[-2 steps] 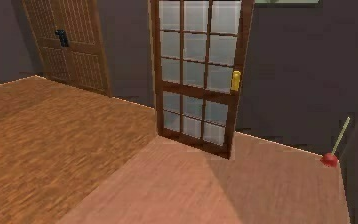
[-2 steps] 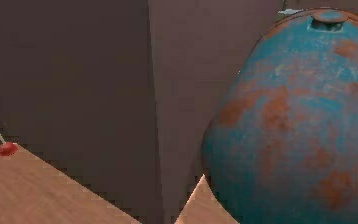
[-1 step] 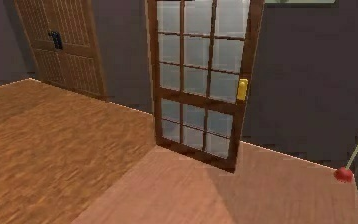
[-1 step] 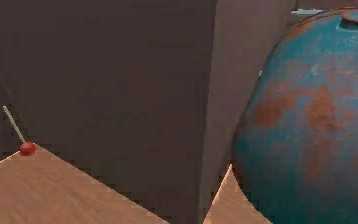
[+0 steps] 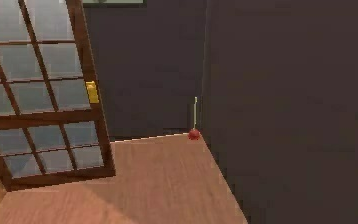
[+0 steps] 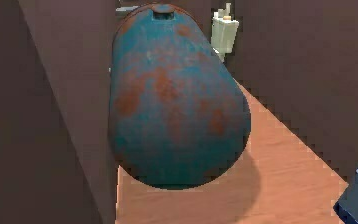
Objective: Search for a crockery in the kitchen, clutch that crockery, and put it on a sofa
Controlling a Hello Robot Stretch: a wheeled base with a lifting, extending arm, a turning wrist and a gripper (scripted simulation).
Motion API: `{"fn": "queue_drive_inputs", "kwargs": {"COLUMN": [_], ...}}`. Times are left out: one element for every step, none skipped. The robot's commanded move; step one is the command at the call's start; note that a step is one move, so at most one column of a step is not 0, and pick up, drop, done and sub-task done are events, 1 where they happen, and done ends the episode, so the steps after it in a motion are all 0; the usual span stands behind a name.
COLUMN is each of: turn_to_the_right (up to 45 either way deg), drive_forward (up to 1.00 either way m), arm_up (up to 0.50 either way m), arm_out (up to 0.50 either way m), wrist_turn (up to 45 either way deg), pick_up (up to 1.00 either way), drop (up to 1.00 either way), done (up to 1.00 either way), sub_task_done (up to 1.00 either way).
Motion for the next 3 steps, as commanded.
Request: {"fn": "queue_drive_inputs", "kwargs": {"turn_to_the_right": [0.0, -45.0, -39.0], "drive_forward": [0.3, 0.0, 0.0], "arm_up": [0.0, 0.0, 0.0], "arm_out": [0.0, 0.0, 0.0], "wrist_turn": [0.0, 0.0, 0.0], "pick_up": [0.0, 0.0, 0.0], "drop": [0.0, 0.0, 0.0], "done": [0.0, 0.0, 0.0], "sub_task_done": [0.0, 0.0, 0.0]}}
